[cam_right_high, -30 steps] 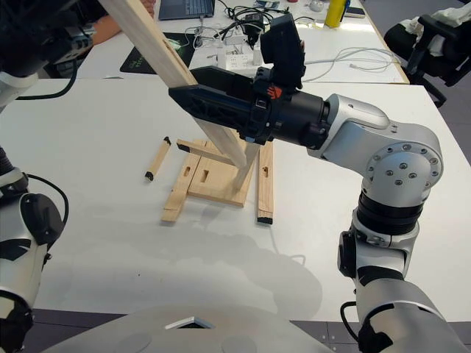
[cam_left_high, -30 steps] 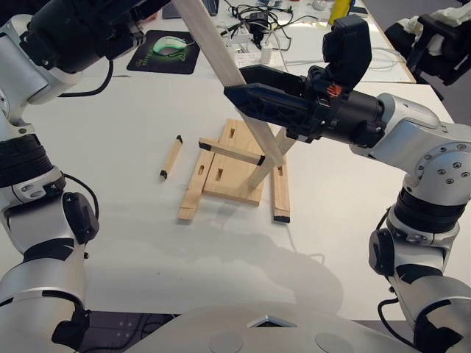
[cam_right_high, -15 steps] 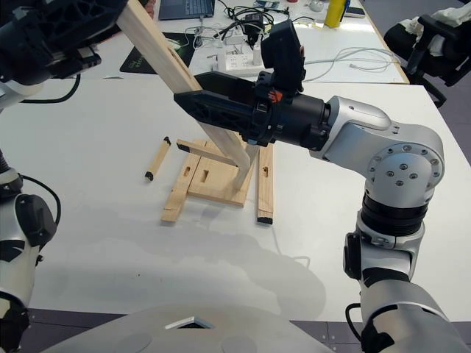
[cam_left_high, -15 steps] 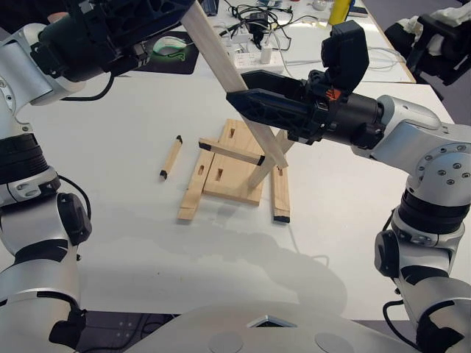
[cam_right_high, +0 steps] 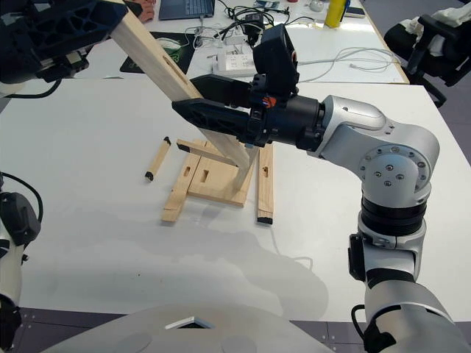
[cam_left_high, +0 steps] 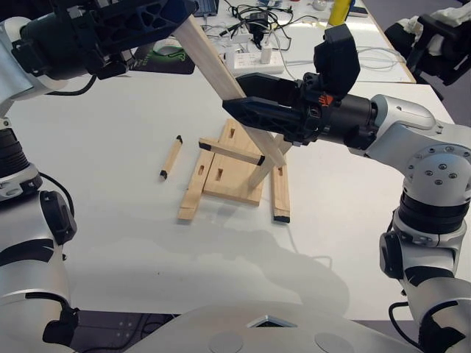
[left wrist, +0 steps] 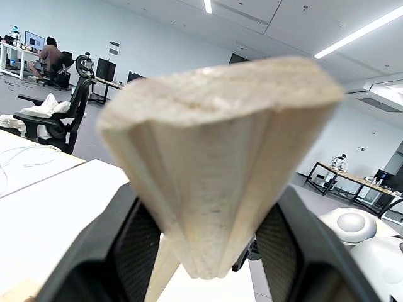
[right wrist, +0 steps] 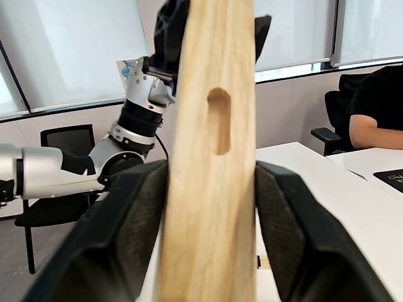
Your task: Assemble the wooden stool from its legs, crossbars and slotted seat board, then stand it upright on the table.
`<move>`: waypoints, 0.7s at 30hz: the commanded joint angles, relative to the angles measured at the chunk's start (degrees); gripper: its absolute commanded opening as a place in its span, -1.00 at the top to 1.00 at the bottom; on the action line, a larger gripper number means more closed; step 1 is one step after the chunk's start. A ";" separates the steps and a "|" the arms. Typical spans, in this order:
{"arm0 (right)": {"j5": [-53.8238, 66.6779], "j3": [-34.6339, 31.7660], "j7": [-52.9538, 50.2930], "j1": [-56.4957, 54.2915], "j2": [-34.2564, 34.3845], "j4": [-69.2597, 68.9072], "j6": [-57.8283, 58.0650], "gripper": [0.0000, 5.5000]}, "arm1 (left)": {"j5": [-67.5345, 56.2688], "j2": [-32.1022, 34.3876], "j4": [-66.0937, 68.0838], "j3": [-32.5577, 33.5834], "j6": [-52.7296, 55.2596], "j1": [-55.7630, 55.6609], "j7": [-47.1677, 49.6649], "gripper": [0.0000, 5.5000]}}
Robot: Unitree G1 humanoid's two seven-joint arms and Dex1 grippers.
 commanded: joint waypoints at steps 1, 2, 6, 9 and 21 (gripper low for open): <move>-3.10 0.84 -0.31 0.98 -1.35 -0.78 -0.14 0.21 | -0.97 0.17 -0.10 1.49 0.58 -3.60 0.38 0.24; -3.06 0.82 -0.41 0.87 -1.30 -0.83 -0.30 0.21 | -0.72 0.21 -0.20 1.37 0.53 -3.63 0.26 0.24; -1.00 -0.64 -0.72 0.16 -1.29 0.18 -0.10 0.08 | 0.05 0.63 -0.79 1.30 0.24 -2.77 -0.20 0.24; -0.19 -0.98 -0.44 0.02 -1.67 0.51 0.38 -0.03 | -0.04 0.30 -2.29 1.42 0.28 -1.95 0.29 0.24; -1.53 -2.88 2.81 0.58 -6.00 -0.09 -0.32 -0.40 | 1.11 0.55 -2.92 0.93 0.29 -1.61 -0.63 0.24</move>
